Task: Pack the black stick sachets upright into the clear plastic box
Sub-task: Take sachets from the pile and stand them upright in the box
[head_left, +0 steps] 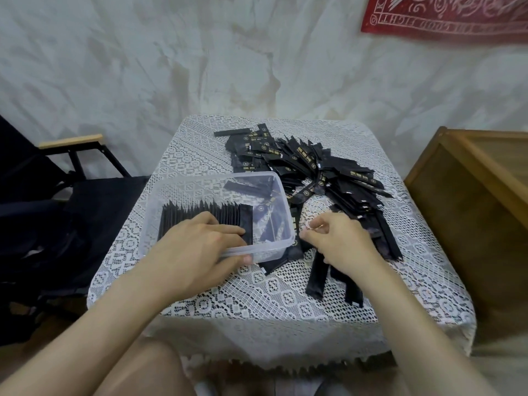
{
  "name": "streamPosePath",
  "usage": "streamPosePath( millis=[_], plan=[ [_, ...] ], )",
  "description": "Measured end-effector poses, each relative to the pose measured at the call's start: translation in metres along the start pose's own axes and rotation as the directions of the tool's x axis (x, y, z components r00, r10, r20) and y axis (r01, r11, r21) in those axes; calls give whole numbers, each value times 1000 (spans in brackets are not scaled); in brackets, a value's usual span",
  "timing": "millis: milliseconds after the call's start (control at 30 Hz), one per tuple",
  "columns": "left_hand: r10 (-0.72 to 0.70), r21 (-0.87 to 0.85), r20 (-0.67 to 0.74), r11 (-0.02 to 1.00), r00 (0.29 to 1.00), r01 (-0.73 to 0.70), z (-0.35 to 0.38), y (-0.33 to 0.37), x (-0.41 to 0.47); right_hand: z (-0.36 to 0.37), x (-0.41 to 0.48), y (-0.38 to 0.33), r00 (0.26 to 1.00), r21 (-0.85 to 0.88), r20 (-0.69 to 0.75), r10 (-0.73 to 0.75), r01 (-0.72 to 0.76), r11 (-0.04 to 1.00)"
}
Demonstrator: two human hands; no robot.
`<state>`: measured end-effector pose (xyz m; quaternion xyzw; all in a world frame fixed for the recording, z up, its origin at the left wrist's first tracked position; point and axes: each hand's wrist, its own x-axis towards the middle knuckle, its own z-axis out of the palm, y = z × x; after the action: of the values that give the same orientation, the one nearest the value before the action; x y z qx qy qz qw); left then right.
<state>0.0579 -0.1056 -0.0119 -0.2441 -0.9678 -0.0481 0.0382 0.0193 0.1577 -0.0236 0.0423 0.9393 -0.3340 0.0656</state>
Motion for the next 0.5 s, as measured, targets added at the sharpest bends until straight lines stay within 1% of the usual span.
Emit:
streamPosePath(
  millis=[133, 267, 400, 500],
  plan=[
    [5, 29, -30, 1000, 1000, -4, 5, 0, -1, 4, 3, -8, 1000, -122, -7, 12, -13, 992],
    [8, 49, -48, 999, 999, -6, 9, 0, -3, 11, 13, -16, 999, -158, 12, 39, -36, 987],
    [0, 58, -79, 998, 997, 5, 11, 2, -6, 16, 20, -24, 998, -58, 26, 63, -61, 996],
    [-5, 72, -97, 997, 995, 12, 11, 5, -8, 17, 26, -21, 996, 70, 53, 68, -72, 995]
  ],
)
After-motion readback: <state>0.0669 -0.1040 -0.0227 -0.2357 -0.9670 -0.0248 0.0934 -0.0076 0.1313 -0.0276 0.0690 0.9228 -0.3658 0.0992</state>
